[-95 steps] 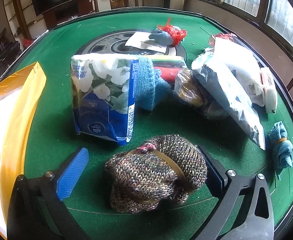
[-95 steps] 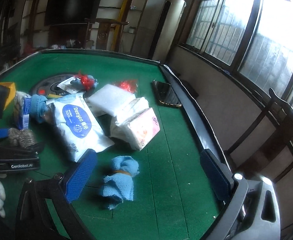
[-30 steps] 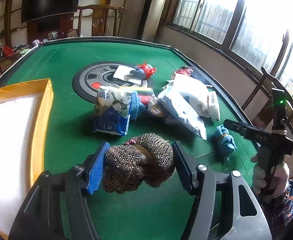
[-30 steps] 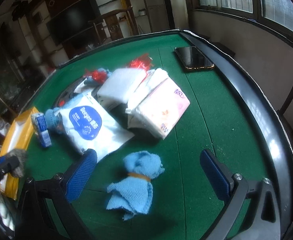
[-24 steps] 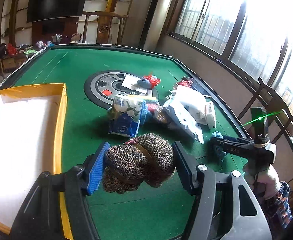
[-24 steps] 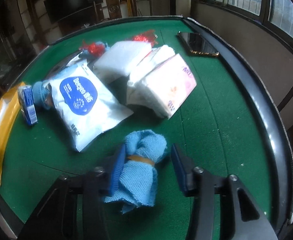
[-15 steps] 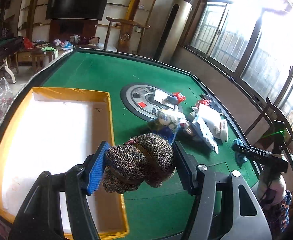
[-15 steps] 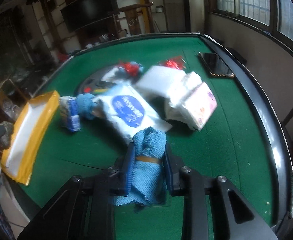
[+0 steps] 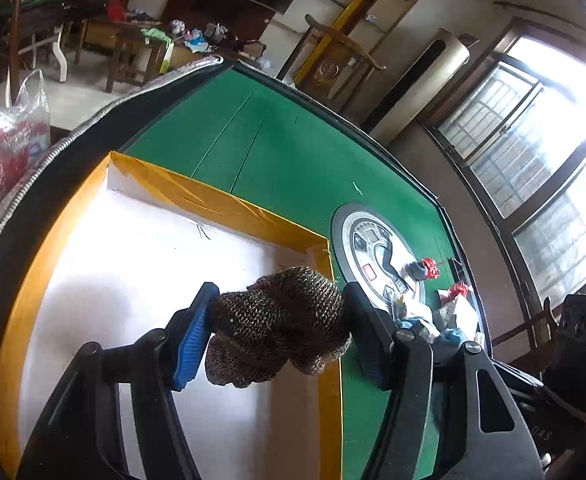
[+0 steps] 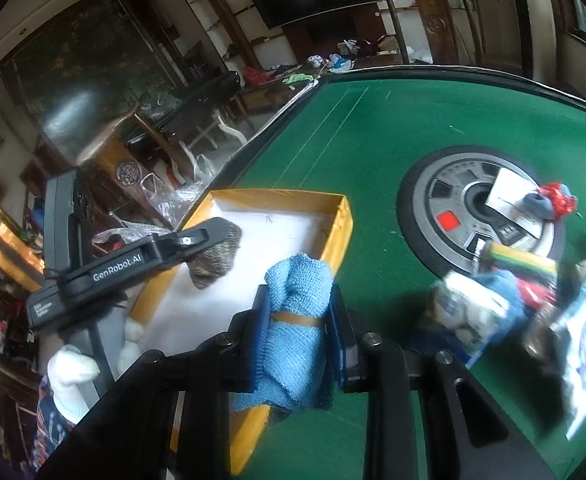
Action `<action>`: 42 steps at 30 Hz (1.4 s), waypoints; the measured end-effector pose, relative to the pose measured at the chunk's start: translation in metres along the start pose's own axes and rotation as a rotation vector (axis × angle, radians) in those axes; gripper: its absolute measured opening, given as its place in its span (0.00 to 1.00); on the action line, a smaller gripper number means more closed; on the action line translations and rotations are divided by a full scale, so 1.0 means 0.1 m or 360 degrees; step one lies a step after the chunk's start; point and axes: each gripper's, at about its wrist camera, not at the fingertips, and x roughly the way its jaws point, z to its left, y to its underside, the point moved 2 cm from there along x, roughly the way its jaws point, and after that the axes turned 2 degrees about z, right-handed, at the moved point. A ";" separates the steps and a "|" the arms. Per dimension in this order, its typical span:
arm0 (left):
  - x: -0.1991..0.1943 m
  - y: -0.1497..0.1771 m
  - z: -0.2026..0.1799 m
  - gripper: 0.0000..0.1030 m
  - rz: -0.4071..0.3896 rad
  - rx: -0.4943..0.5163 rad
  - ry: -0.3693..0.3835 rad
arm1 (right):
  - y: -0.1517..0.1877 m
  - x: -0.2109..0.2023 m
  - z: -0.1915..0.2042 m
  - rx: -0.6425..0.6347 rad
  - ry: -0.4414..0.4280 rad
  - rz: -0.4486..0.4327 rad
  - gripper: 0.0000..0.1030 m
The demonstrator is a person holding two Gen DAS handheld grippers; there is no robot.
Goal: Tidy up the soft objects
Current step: 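Carry both items into yellow-rimmed box and open both tools, then withdraw both tools from the box back over the table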
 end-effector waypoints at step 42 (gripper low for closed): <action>0.23 0.68 -1.34 0.72 0.0105 0.0371 0.0031 | 0.76 -1.32 -2.06 0.0415 0.0724 -0.0666 0.99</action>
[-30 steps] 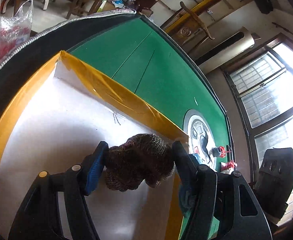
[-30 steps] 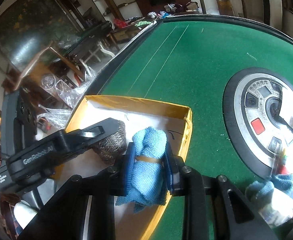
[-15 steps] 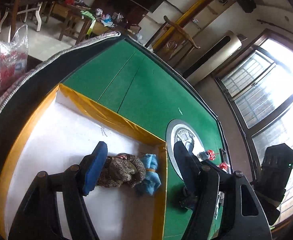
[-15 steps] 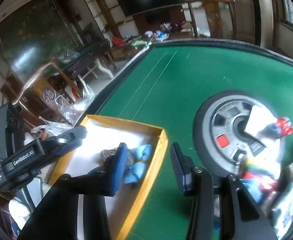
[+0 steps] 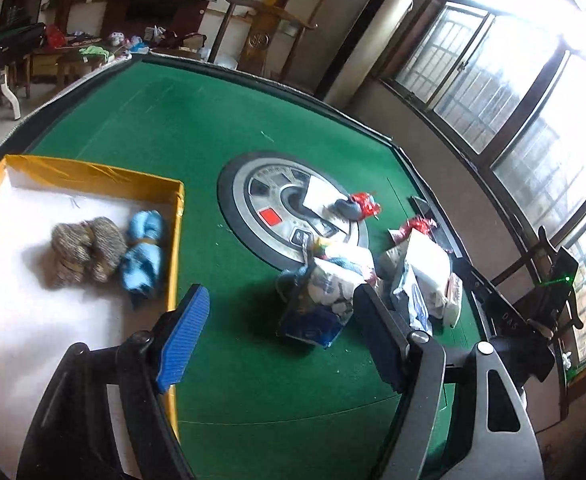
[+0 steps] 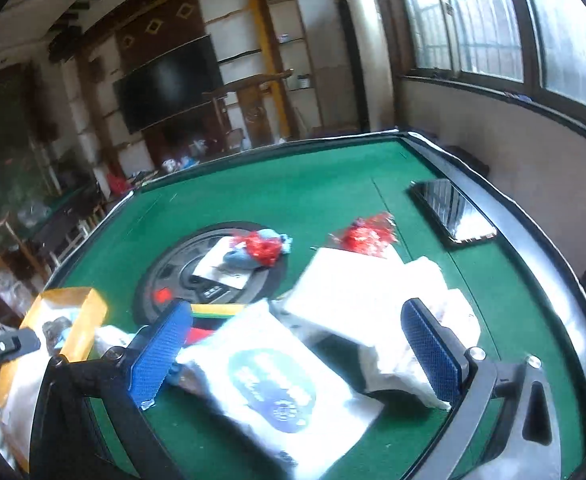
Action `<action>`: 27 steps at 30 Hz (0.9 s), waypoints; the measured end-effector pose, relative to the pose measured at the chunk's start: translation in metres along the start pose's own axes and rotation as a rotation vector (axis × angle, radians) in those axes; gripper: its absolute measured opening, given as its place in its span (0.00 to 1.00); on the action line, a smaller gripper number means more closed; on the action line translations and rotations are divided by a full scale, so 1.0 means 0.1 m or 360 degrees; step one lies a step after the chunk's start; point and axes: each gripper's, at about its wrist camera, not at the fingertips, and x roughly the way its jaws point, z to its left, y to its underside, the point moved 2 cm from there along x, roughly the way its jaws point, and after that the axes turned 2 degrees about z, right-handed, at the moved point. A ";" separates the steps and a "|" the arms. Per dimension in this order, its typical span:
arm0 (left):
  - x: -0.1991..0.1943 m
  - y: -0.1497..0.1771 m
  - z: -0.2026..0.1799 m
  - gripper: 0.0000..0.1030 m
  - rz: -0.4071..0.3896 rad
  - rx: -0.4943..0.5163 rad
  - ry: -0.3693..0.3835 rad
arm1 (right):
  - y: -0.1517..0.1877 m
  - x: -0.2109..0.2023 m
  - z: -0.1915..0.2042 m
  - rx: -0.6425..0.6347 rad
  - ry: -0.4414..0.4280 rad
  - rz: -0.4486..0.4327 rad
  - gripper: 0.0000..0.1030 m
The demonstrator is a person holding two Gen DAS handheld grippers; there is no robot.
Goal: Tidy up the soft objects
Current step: 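Withdraw both tools from the box back over the table, then grasp flower-print tissue pack with left tool while right tool grasps blue fuzzy cloth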
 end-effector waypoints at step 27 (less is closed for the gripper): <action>0.83 0.29 -0.56 0.72 -0.0023 0.0431 -0.0456 | 0.03 0.16 -0.33 0.0208 -0.0161 0.0147 0.99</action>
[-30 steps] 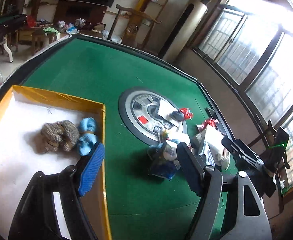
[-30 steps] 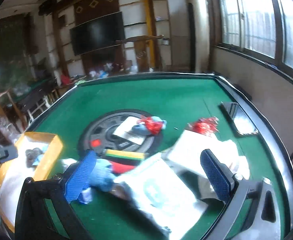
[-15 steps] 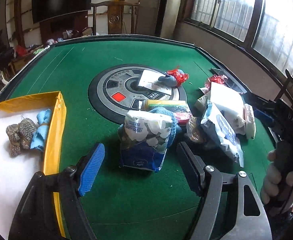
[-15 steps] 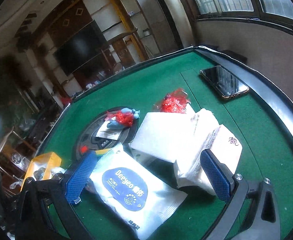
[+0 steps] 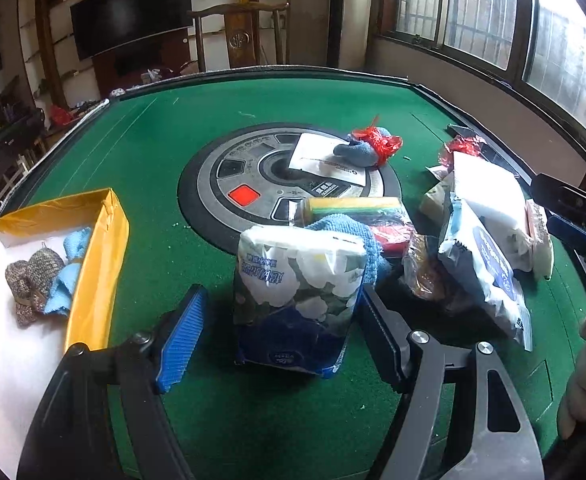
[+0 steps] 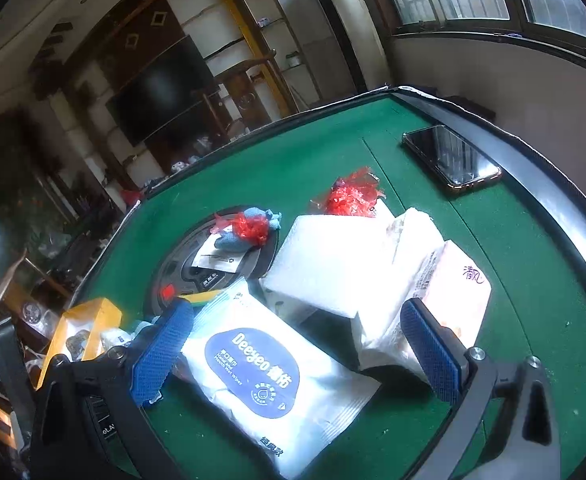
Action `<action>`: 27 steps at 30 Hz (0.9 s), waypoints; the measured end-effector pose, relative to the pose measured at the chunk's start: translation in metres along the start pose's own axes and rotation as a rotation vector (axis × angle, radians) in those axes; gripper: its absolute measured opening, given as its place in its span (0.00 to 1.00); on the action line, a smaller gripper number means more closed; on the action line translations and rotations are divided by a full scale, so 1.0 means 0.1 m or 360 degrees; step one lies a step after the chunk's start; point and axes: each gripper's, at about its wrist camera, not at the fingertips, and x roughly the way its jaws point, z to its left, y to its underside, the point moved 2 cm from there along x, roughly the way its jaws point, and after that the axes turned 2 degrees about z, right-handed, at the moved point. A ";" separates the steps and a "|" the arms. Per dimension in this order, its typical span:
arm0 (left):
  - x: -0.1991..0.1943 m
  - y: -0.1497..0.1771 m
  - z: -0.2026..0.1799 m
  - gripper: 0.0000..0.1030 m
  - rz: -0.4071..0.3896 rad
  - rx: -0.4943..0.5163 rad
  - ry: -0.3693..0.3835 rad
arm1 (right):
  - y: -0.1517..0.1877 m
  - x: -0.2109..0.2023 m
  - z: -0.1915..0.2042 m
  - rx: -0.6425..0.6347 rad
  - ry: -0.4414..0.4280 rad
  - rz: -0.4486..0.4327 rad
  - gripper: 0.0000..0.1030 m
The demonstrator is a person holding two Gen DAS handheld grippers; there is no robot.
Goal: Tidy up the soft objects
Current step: 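Grasp flower-print tissue pack with left tool while right tool grasps blue fuzzy cloth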
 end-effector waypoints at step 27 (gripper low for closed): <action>-0.61 0.14 0.10 0.48 -0.0126 0.0021 -0.0005 | 0.10 0.14 0.15 -0.0180 0.0128 0.0030 0.99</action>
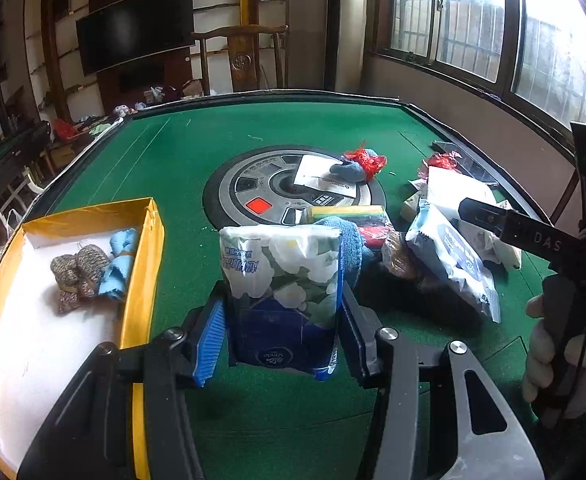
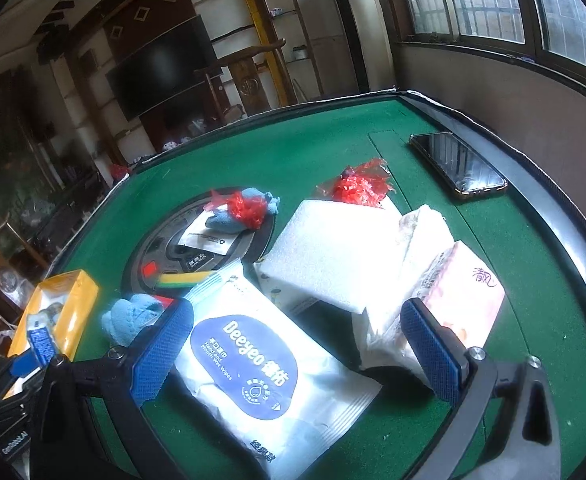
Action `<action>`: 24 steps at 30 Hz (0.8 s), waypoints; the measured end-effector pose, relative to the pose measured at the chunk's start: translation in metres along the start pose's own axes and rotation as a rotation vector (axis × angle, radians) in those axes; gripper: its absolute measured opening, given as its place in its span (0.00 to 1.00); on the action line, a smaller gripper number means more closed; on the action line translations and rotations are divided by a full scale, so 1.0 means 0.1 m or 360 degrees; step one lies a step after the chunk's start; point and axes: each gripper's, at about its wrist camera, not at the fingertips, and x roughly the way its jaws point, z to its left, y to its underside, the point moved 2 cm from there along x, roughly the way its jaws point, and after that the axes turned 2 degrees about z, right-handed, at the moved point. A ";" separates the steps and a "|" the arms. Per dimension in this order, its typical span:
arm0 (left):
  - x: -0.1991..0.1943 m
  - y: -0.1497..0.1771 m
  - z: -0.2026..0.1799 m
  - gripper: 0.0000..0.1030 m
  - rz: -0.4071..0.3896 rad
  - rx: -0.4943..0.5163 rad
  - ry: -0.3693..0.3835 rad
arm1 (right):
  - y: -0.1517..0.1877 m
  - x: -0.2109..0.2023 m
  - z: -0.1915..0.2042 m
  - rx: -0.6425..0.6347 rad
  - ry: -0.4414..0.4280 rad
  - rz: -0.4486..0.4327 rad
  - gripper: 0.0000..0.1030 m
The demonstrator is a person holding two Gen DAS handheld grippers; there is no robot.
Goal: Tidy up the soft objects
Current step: 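Grasp flower-print tissue pack with left tool while right tool grasps blue fuzzy cloth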
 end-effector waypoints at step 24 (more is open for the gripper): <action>-0.95 0.52 1.24 0.48 -0.0177 -0.0442 0.0113 | 0.15 0.47 1.78 -0.0965 -0.0089 0.0423 0.99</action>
